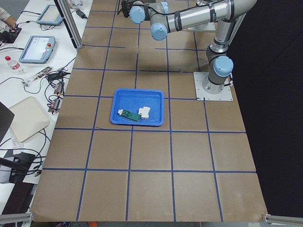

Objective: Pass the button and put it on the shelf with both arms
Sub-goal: 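Lift the button with the left gripper toward the table center while the right gripper rotates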

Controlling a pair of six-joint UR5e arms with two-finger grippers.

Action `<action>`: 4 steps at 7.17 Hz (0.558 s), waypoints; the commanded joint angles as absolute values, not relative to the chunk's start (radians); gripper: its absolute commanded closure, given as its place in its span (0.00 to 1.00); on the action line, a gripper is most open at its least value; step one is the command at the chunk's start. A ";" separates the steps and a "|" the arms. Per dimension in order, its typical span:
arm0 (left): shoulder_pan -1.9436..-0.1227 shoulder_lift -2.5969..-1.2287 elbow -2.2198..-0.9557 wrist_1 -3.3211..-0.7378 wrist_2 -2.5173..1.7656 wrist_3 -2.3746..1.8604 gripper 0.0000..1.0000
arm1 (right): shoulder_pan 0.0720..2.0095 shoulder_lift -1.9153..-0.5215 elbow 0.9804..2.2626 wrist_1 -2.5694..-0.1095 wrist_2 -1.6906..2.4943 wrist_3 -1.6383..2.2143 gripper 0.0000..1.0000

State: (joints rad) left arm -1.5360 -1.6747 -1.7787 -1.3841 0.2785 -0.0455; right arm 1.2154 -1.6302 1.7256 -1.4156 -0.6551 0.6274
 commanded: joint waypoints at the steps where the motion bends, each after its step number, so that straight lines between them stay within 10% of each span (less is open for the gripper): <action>1: -1.572 -1.680 -1.792 -1.381 0.249 -0.051 1.00 | 1.216 -1.618 1.736 -1.370 -0.528 0.737 0.00; 4: -1.578 -1.690 -1.793 -1.364 0.117 -0.199 1.00 | 1.216 -1.612 1.767 -1.326 -0.327 0.850 0.00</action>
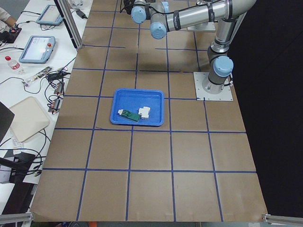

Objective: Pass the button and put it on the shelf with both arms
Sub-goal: 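Bring the open right gripper toward the button held by the left gripper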

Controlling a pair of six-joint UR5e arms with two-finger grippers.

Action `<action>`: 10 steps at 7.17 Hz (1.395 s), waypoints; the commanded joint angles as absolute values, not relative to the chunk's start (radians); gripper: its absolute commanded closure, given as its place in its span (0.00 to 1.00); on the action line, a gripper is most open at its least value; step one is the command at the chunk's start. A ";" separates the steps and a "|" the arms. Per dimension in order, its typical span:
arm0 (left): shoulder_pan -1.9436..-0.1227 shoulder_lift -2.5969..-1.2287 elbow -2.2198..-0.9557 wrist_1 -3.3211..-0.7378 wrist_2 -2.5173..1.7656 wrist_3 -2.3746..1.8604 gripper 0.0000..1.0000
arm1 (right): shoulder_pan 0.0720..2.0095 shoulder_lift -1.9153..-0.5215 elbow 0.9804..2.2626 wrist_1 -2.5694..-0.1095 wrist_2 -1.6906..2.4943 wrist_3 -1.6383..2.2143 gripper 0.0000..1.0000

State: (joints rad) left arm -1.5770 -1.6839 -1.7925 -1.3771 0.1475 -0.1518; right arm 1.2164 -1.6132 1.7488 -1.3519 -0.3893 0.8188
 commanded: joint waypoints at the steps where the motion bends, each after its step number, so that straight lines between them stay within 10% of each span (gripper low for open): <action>1: -1.582 -1.697 -1.793 -1.345 0.117 -0.199 1.00 | 1.218 -1.618 1.807 -1.313 -0.325 0.850 0.00; 10: -1.586 -1.697 -1.805 -1.279 0.123 -0.201 1.00 | 1.319 -1.663 1.894 -1.307 -0.275 0.992 0.00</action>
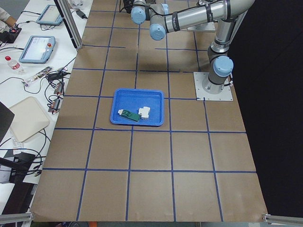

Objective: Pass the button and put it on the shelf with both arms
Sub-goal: 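Bring the open right gripper toward the button held by the left gripper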

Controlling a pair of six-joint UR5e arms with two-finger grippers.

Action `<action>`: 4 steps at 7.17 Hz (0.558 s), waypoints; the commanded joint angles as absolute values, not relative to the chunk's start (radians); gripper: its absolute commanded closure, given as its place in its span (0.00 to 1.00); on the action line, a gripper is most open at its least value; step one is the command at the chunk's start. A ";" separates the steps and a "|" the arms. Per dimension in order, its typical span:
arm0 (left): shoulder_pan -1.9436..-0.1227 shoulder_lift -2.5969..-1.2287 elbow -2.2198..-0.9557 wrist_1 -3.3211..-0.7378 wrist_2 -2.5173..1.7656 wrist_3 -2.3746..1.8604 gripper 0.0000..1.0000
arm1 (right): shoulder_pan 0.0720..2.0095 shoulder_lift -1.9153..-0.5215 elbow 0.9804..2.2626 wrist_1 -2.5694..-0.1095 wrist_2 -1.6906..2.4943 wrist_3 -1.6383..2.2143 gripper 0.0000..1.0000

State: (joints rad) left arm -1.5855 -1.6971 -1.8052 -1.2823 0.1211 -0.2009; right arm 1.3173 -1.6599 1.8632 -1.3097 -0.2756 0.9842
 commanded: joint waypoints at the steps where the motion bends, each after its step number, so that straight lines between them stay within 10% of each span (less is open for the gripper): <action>1: -1.586 -1.697 -1.805 -1.279 0.123 -0.202 1.00 | 1.319 -1.663 1.896 -1.307 -0.275 1.009 0.00; 4: -1.586 -1.694 -1.804 -1.278 0.123 -0.216 1.00 | 1.319 -1.663 1.879 -1.319 -0.275 1.069 0.00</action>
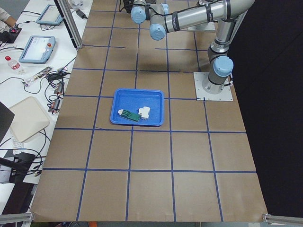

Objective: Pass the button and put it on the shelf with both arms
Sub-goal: 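Bring the open right gripper toward the button held by the left gripper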

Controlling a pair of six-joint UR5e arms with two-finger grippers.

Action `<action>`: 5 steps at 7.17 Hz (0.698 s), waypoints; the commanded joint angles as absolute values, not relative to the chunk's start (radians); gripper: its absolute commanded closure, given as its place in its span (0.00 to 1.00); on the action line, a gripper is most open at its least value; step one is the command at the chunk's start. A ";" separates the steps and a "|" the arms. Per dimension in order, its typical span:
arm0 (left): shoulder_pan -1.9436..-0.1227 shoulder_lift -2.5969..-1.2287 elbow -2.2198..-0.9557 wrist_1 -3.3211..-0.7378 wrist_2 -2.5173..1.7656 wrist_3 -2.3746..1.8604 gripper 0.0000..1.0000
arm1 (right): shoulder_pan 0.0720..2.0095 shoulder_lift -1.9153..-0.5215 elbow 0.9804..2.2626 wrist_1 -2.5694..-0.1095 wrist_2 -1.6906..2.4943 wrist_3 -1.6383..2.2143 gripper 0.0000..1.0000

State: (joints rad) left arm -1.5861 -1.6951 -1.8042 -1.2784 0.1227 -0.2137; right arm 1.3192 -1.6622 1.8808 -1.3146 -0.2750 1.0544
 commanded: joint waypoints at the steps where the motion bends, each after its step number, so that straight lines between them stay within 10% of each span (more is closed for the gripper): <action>1: -1.586 -1.694 -1.804 -1.278 0.123 -0.218 1.00 | 1.319 -1.660 1.878 -1.327 -0.270 1.112 0.00; 5: -1.588 -1.695 -1.804 -1.278 0.123 -0.216 1.00 | 1.331 -1.654 1.879 -1.457 -0.265 1.177 0.00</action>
